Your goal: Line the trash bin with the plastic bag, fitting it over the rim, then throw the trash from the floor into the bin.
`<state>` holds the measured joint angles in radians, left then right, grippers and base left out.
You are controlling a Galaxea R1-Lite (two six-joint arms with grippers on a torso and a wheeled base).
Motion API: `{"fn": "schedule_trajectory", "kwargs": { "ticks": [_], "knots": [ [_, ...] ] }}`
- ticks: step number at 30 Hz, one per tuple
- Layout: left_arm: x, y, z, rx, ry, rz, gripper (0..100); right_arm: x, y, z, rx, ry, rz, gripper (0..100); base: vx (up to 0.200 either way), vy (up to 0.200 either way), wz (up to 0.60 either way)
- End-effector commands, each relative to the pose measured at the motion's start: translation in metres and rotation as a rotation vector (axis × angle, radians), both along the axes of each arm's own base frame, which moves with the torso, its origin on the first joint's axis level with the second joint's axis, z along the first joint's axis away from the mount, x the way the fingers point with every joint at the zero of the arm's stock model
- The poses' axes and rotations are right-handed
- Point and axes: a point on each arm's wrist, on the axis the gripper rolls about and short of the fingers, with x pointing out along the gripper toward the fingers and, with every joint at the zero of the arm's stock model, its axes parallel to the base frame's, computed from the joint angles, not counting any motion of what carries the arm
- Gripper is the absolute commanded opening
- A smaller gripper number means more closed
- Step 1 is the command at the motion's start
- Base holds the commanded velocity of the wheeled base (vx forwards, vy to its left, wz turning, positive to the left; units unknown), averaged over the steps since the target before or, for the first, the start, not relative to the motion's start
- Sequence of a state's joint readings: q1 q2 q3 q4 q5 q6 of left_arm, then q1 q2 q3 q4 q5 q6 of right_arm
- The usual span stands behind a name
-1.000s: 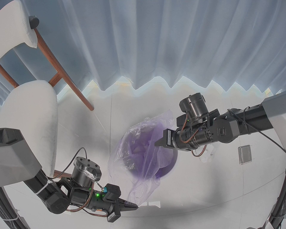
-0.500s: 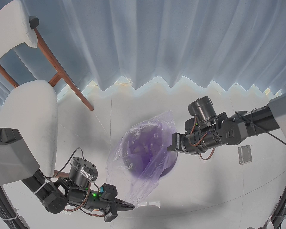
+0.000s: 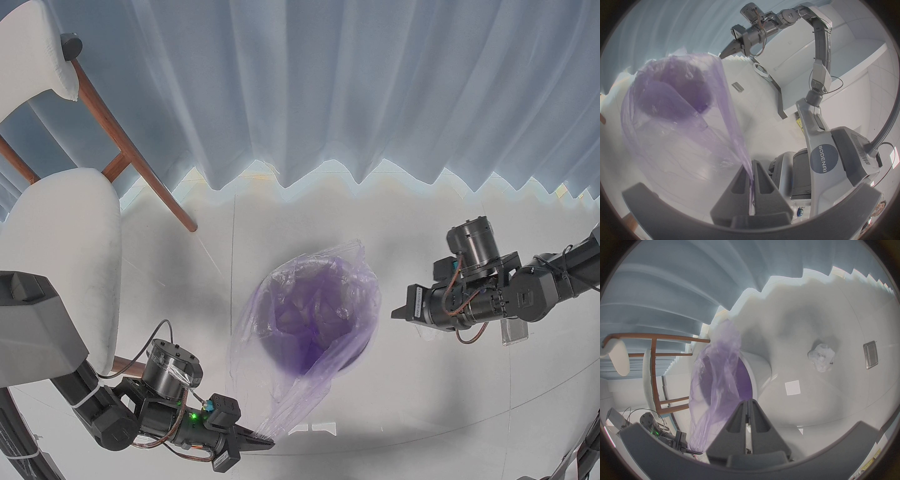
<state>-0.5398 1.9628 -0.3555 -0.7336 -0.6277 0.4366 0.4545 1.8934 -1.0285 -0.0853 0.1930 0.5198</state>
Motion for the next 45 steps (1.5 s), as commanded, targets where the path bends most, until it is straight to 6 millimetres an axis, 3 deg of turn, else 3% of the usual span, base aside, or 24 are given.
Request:
{"fn": "schedule_trajectory", "kwargs": {
  "ticks": [1,10,14,15,20,26,31,41,42,45],
  "knots": [
    [0.004,-0.012,-0.007,0.0,0.005,-0.024,0,0.005,-0.023,-0.021,-0.006,0.012,-0.06,0,0.0,0.0,0.0],
    [0.01,-0.027,0.004,-0.041,-0.045,-0.054,0,0.012,-0.04,-0.012,0.03,-0.046,-0.103,0,0.0,0.0,0.0],
    [0.008,-0.026,0.005,-0.041,-0.047,-0.058,0,-0.003,-0.04,0.01,0.085,-0.121,-0.066,0,0.0,0.0,0.0],
    [0.008,-0.026,0.005,-0.041,-0.047,-0.058,0,-0.003,-0.04,0.01,0.085,-0.121,-0.066,100,0.0,0.0,0.0],
    [0.007,-0.029,0.005,-0.042,-0.048,-0.067,0,-0.006,-0.017,0.009,0.085,-0.125,0.0,100,0.0,0.0,0.0],
    [0.004,-0.033,0.005,-0.042,-0.048,-0.087,0,0.024,0.005,-0.013,0.001,-0.169,0.012,100,0.0,0.0,0.0],
    [0.003,-0.032,0.005,-0.04,-0.045,-0.089,0,0.04,0.022,-0.017,-0.009,-0.207,0.026,100,0.0,0.0,0.0],
    [0.002,-0.033,0.004,-0.038,-0.042,-0.094,0,0.036,0.045,-0.017,-0.021,-0.23,0.07,100,0.0,0.0,0.0],
    [0.001,-0.034,0.004,-0.038,-0.041,-0.098,0,0.037,0.045,-0.017,-0.032,-0.238,0.065,0,0.0,0.0,0.0],
    [0.001,-0.034,0.004,-0.038,-0.041,-0.098,0,0.037,0.042,-0.016,-0.034,-0.241,0.057,0,0.0,0.0,0.0]
  ]
}}
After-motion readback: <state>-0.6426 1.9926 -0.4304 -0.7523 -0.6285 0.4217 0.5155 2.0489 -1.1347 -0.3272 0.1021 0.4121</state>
